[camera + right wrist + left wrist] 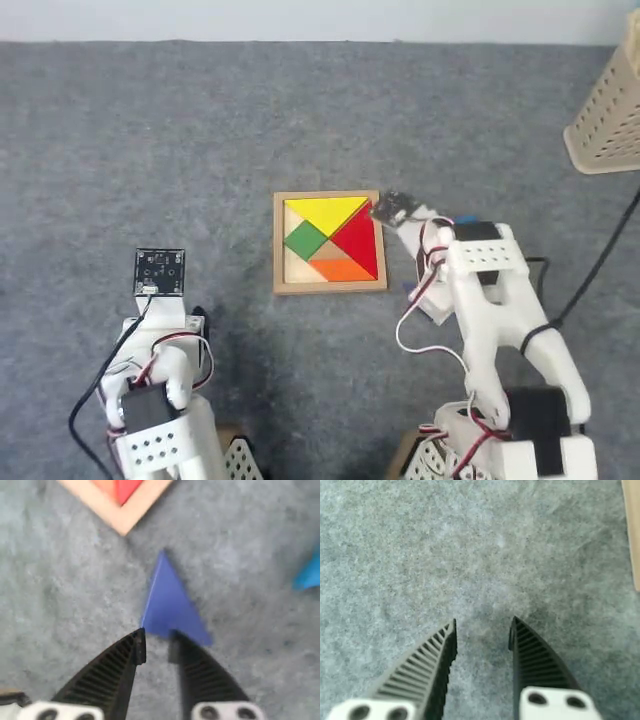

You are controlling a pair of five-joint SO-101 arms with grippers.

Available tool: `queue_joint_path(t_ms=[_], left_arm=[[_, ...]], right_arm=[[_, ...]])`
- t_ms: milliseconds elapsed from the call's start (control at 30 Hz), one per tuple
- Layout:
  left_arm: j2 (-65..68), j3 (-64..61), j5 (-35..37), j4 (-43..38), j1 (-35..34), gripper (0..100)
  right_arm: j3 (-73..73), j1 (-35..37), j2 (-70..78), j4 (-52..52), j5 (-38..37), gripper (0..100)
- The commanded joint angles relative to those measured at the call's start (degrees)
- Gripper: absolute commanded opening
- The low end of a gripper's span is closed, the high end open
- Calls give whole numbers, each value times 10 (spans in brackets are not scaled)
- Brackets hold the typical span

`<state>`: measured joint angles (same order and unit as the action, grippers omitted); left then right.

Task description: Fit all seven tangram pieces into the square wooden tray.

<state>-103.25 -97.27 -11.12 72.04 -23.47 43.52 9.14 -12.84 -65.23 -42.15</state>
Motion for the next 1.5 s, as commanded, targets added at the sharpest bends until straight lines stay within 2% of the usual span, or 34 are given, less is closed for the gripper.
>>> queue_joint_path(t_ms=[0,133,500,733,1167,1233,1367,1467], left_arm=[[-4,7,-4,2,-3,168],[-4,7,-4,2,-3,168],[-4,7,-4,2,-3,168],[-4,7,-4,2,-3,168],[-4,7,-4,2,-3,168],[-4,7,-4,2,-3,168],[-4,7,-4,2,-3,168],[-4,7,-4,2,-3,168]], right_arm=[[8,-11,-31,45,-24,173],[27,-2,-26,85,-25,173],[47,35,-24,91,-25,177],[47,61,-23,37,-61,177],[-36,15,152,28,-55,173],[-45,15,153,30,-31,148],[-57,15,153,58,18,33],[-58,15,145,67,40,10]])
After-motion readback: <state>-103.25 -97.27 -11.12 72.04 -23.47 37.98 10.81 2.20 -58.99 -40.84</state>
